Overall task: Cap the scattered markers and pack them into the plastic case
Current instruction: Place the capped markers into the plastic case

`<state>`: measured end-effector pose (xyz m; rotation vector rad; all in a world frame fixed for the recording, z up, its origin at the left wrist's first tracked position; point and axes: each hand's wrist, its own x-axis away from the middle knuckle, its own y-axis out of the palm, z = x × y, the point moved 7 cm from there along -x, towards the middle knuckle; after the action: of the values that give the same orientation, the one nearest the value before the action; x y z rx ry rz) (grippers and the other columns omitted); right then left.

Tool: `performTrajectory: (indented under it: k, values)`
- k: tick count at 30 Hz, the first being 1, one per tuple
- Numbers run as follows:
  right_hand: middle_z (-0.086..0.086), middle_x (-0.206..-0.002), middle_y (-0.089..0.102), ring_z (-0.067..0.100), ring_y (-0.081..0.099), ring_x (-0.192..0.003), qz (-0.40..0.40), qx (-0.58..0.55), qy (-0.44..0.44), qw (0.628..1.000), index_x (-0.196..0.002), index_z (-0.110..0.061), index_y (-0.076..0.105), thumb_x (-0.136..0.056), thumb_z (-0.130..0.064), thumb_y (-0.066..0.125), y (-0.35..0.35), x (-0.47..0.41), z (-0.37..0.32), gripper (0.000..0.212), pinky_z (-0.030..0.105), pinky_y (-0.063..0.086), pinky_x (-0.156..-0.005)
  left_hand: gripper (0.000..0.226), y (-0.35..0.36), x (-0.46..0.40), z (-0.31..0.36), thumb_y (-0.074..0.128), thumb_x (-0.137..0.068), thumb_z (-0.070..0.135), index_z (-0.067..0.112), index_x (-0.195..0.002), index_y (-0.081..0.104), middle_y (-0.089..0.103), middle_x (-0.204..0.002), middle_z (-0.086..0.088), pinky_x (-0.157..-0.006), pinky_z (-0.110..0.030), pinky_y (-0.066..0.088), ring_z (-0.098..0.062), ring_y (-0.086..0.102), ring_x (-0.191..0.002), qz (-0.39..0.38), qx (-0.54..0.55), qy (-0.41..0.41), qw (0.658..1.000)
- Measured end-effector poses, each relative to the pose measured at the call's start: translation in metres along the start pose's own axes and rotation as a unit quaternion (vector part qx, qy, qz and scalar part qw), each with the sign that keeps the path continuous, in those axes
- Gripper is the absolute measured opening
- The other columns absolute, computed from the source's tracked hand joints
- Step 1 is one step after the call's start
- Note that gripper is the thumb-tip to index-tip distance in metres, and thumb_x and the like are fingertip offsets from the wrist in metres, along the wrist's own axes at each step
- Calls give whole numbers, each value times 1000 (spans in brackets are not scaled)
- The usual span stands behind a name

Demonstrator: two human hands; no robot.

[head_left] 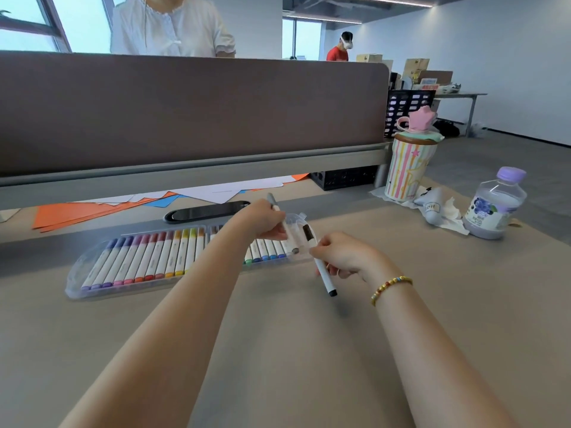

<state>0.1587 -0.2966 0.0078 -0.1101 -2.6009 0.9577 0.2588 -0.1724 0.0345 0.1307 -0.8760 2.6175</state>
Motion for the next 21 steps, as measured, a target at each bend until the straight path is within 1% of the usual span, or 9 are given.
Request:
performTrajectory:
  k: [2,6,8,11,13,15,18,19,21]
  values:
    - [5,-68,66,13,44,-53,22,-42,5,999,-85,-13,46,-95,-18,43,-8,-7,4,12,19,27,-40,17,3,-15,2,48,-96,14,5,-82,52,62,-68,-7,-61,-20,55,-8,63,-43,0,-15,-16,1000]
    - [6,-71,66,12,43,-51,39,-84,10,996,-92,-10,47,-95,-18,43,-15,-17,10,9,17,27,-36,20,11,-35,4,51,-96,17,11,-79,42,58,-66,-6,-54,-20,52,-10,57,-44,25,-52,-5,998]
    - [6,-72,67,12,43,-51,43,-93,12,995,-94,-11,48,-95,-19,43,-16,-23,13,10,17,28,-35,12,18,-41,0,52,-96,19,8,-95,47,58,-69,-8,-55,-23,52,-14,56,-49,29,-83,-1,996]
    - [3,-71,68,11,44,-52,52,-103,14,993,-93,-13,51,-94,-21,44,-16,-31,18,10,18,30,-38,38,29,-50,-5,50,-96,25,-1,-124,48,63,-101,-15,-70,-30,51,-19,55,-71,42,-161,8,986]
    - [1,-68,68,11,45,-52,57,-103,12,993,-87,-15,50,-94,-22,45,-16,-34,20,11,19,30,-40,45,34,-51,-6,46,-97,23,0,-135,36,56,-119,-17,-68,-27,43,-19,49,-81,61,-192,20,979]
    - [2,-69,68,11,45,-51,59,-112,11,992,-85,-15,50,-94,-23,45,-15,-36,21,13,19,30,-39,48,40,-50,-6,41,-98,17,1,-140,25,56,-119,-19,-67,-27,42,-20,49,-81,72,-213,40,973]
    - [5,-73,68,11,44,-51,63,-130,6,989,-87,-13,50,-95,-21,46,-15,-36,21,12,17,29,-36,59,50,-54,-8,39,-98,13,1,-147,7,64,-106,-19,-75,-32,53,-24,63,-84,88,-292,60,951]
    - [6,-74,67,12,44,-51,65,-135,5,989,-88,-13,50,-95,-21,46,-15,-36,20,11,17,29,-36,61,52,-55,-10,38,-99,13,3,-148,3,64,-108,-19,-78,-34,54,-26,64,-89,92,-317,61,942]
    - [8,-76,67,12,44,-52,69,-141,5,988,-91,-11,50,-95,-21,46,-16,-34,20,11,17,29,-36,57,52,-53,-11,35,-99,17,8,-149,7,52,-128,-19,-85,-37,49,-30,55,-111,100,-341,56,933]
